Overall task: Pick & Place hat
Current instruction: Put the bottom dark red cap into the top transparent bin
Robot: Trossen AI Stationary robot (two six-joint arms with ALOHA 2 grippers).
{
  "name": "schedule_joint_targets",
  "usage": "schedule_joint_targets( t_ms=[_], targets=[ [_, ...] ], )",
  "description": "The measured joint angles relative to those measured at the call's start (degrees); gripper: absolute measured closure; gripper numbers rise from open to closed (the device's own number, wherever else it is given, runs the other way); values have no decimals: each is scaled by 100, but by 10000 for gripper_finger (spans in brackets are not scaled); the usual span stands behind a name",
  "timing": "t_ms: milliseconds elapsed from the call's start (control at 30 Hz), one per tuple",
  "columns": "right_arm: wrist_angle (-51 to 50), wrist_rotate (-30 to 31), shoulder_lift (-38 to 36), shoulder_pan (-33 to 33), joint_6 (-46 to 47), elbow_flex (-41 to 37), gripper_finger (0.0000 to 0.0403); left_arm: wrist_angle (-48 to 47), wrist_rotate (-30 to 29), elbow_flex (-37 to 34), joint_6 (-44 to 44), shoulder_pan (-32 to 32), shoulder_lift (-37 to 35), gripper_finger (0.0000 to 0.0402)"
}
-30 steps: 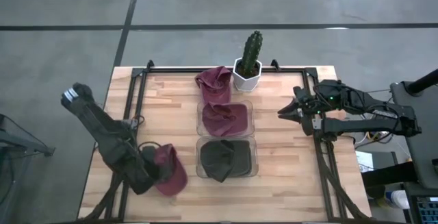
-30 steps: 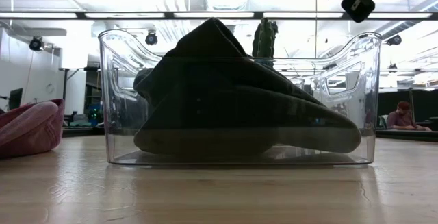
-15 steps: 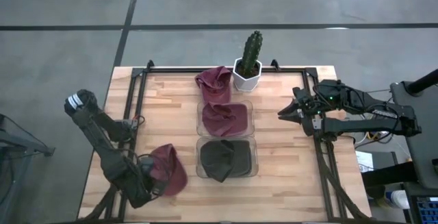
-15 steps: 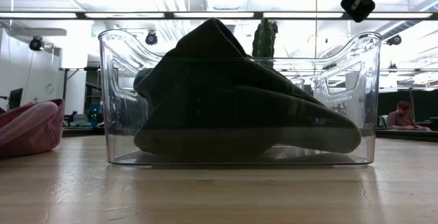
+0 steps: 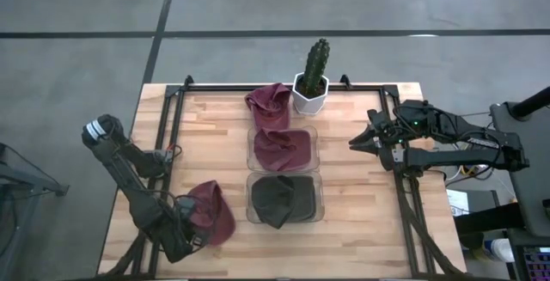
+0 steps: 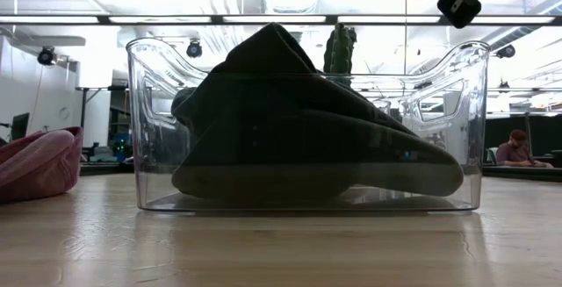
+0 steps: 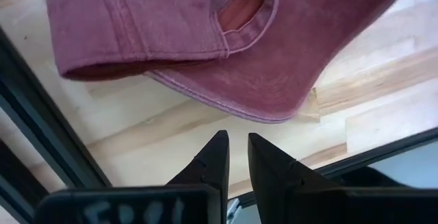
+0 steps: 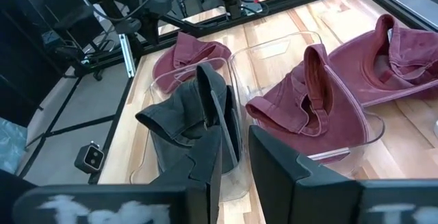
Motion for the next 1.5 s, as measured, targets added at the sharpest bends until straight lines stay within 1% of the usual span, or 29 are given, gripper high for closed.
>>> schedule_joint_targets(
  t_ms=[167,233,333,400,633,933,1067,1200,1367,1500],
  targets=[
    [0,1,0,0,-1,0,327,-30,88,-1,-418,-5,59,354],
    [0,1,0,0,-1,0,325,-134,418,-40,-571,-4,133,354],
    [1,1,0,-1,-1,0,323,-157,1080,-148,-712,-7,297,354],
    [1,1,0,-2,0,0,325,-162,1250,-179,-780,-11,401,354],
    [7,1,0,0,21,0,335,-90,1158,-121,-764,22,498,353],
    [9,3,0,-2,21,0,326,-22,1173,17,-615,13,380,353],
    [9,3,0,-2,21,0,328,4,1175,13,-589,13,380,350],
    [9,3,0,-2,21,0,334,4,1182,13,-577,13,380,326],
    [9,3,0,-2,23,0,333,-22,1213,8,-555,13,380,277],
    [7,3,0,-2,27,0,326,3,995,11,-877,13,380,250]
  ],
)
